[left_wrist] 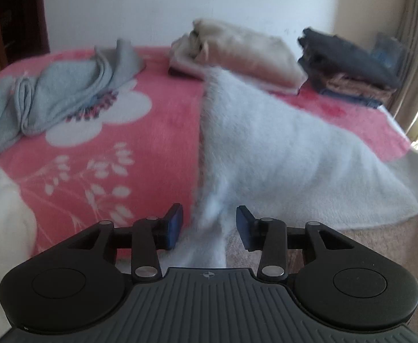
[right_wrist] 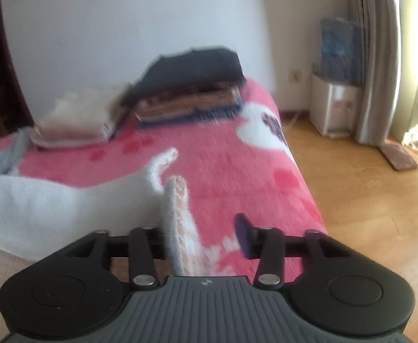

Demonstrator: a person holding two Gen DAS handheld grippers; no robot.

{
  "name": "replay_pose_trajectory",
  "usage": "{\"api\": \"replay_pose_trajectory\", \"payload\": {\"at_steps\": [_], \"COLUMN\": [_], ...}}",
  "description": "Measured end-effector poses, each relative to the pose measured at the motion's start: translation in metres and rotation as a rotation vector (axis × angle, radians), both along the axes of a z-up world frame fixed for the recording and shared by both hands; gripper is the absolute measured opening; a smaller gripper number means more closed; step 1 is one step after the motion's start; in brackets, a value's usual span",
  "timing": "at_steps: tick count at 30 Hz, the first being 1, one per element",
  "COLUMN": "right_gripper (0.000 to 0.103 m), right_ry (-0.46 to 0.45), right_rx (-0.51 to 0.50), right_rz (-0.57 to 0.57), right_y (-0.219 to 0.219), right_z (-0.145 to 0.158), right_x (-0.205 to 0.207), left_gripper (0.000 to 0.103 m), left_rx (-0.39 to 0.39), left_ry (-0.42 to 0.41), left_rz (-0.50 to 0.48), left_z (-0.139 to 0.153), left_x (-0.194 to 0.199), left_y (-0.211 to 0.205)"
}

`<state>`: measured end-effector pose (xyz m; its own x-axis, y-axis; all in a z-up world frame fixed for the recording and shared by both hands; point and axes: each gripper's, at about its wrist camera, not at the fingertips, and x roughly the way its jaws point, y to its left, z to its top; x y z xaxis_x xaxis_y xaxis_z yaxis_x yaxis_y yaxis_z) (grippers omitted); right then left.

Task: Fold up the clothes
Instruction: 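Lower the cardigan onto the bed and open both grippers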

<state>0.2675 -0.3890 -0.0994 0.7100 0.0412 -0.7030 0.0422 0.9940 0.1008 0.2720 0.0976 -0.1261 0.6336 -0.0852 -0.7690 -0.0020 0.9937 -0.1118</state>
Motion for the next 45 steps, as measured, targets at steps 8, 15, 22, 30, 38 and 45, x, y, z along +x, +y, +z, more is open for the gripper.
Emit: {"api": "replay_pose_trajectory", "payload": {"at_steps": [8, 15, 22, 30, 38, 45], "right_gripper": [0.077, 0.079, 0.076, 0.069, 0.069, 0.069], "right_ry": [-0.035, -0.073, -0.029, 0.166, 0.223, 0.23], "right_rx": [0.346, 0.686, 0.826, 0.906, 0.997, 0.98], "right_rz": [-0.147, -0.223, 0.087, 0.45, 0.589, 0.649], "right_y": [-0.074, -0.123, -0.043, 0.11, 0.176, 0.203], "right_z": [0.002, 0.031, 0.053, 0.031, 0.021, 0.024], "right_x": [-0.044, -0.113, -0.127, -0.098, -0.09, -0.099], "left_gripper": [0.059, 0.06, 0.06, 0.062, 0.065, 0.072], "left_rx": [-0.088, -0.164, -0.159, -0.068, 0.041, 0.184], "left_ry": [-0.042, -0.113, -0.226, -0.356, -0.379, -0.288], "left_rz": [0.047, 0.084, 0.095, 0.203, 0.368, 0.446], "left_z": [0.024, 0.062, 0.123, 0.205, 0.264, 0.26], "left_x": [-0.011, -0.039, -0.086, -0.174, -0.265, -0.302], "left_y": [0.026, 0.037, 0.044, 0.068, 0.103, 0.118]}}
